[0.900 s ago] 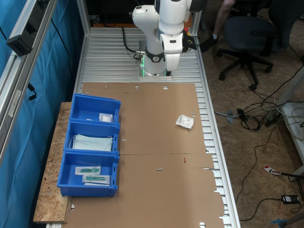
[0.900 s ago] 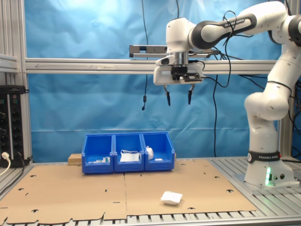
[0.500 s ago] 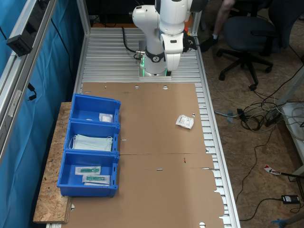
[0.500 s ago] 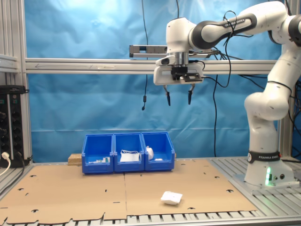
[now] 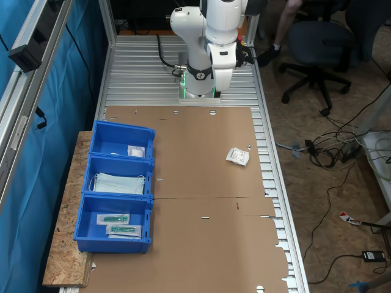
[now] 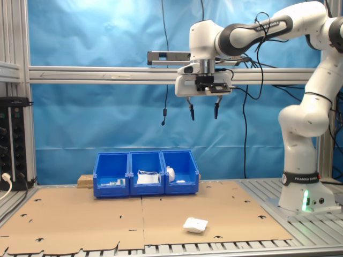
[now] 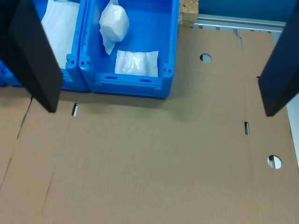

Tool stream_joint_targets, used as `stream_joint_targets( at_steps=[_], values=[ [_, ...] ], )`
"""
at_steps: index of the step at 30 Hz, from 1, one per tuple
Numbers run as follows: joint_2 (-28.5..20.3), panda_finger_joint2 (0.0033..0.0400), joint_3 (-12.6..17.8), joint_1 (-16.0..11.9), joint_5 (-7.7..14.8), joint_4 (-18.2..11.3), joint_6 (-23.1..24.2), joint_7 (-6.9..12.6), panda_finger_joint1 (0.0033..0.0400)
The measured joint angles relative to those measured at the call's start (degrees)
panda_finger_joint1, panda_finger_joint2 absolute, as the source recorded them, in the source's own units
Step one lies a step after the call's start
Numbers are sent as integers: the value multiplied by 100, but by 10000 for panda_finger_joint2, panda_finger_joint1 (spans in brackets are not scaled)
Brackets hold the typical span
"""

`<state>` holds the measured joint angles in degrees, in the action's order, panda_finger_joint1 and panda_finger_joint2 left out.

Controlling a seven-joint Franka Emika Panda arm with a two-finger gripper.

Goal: Pick and place sorting task of medical equipment.

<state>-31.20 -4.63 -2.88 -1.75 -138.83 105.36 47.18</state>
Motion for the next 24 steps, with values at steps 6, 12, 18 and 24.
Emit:
stream_joint_targets(
  at_steps=[6,12,18,24],
  values=[
    [0,400,-97,0,0,0,0,0,400],
    [59,400,-300,45,0,0,33,-21,400],
    [228,400,-514,124,0,0,193,-63,400],
    [493,400,-682,162,0,-3,475,-152,400]
  ],
)
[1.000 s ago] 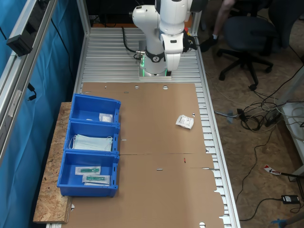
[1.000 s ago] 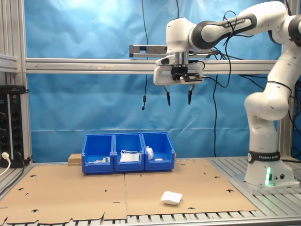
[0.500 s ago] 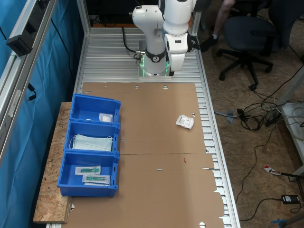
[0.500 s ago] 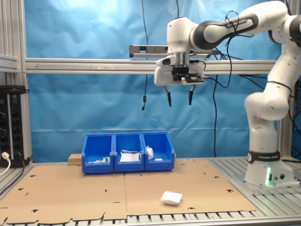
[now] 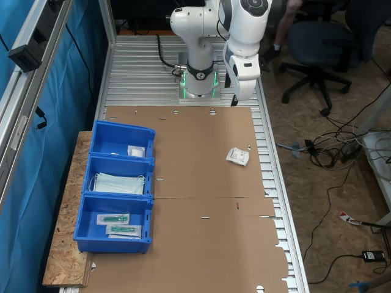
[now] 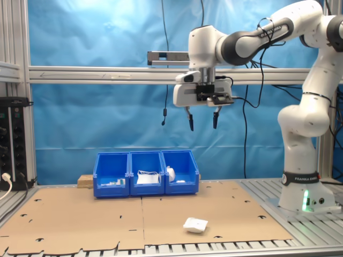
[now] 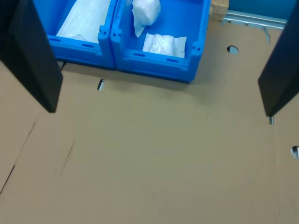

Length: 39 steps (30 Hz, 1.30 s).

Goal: Pick and place sorting task of medical equipment.

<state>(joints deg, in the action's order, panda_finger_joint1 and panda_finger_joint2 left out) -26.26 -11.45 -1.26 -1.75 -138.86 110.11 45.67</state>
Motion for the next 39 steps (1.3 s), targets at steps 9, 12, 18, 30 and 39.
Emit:
stream_joint_targets(
  at_steps=[9,12,18,30,39],
  values=[
    [492,400,-133,9,0,-128,653,-109,400],
    [611,400,-153,9,0,-234,866,-130,400],
    [746,400,-204,9,0,-475,1222,-220,400],
    [884,400,-374,108,0,-1074,2094,-532,400],
    [1160,400,-466,148,0,-1209,2651,-682,400]
  ],
)
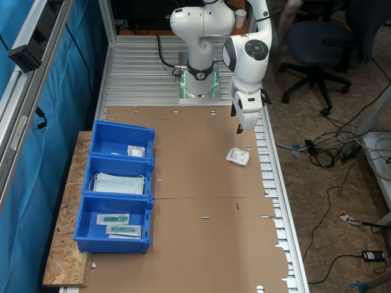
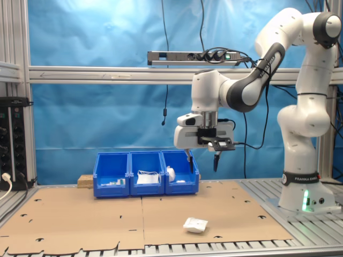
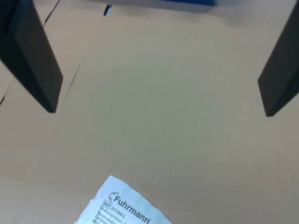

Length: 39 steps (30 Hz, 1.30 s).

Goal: Pick and place sorting task of medical equipment.

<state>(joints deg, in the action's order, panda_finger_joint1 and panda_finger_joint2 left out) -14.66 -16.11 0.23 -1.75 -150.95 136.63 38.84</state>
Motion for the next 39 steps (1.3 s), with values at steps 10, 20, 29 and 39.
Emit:
stream_joint_targets(
  at_steps=[10,20,29,39],
  values=[
    [599,400,-28,2,0,-8,690,-116,400],
    [1320,400,-39,51,0,-9,1366,-216,400],
    [1740,400,-56,113,0,-6,1721,-262,400],
    [2151,400,-68,128,0,63,1967,-343,400]
  ],
)
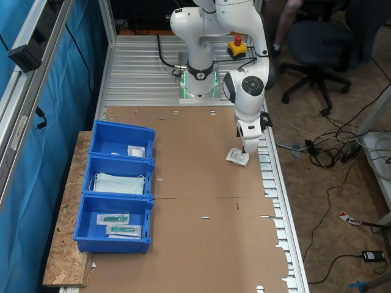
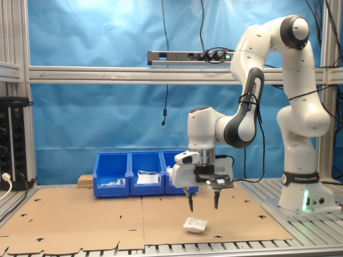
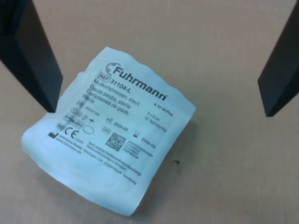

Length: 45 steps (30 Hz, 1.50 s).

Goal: Pick and place sorting task of medical equipment.

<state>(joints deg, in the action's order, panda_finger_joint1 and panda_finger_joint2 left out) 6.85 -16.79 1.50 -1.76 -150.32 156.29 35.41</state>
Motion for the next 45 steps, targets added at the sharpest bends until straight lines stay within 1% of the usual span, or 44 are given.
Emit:
stream_joint_targets(
  at_steps=[5,8,12,18,19,22,28,33,34,36,45],
  values=[
    [148,400,0,0,0,68,86,-132,400],
    [211,400,0,0,0,105,117,-273,400],
    [265,400,0,0,0,132,154,-519,400],
    [302,400,2,0,0,154,201,-947,400],
    [307,400,9,0,0,161,211,-1101,400],
    [320,400,37,3,0,169,222,-1316,400],
    [392,400,155,4,0,178,244,-1681,400],
    [507,400,266,4,0,179,287,-1924,400],
    [554,400,301,3,0,179,313,-2016,400],
    [578,400,316,4,0,179,324,-2053,400],
    [707,400,388,4,0,179,428,-2419,400]
  ],
)
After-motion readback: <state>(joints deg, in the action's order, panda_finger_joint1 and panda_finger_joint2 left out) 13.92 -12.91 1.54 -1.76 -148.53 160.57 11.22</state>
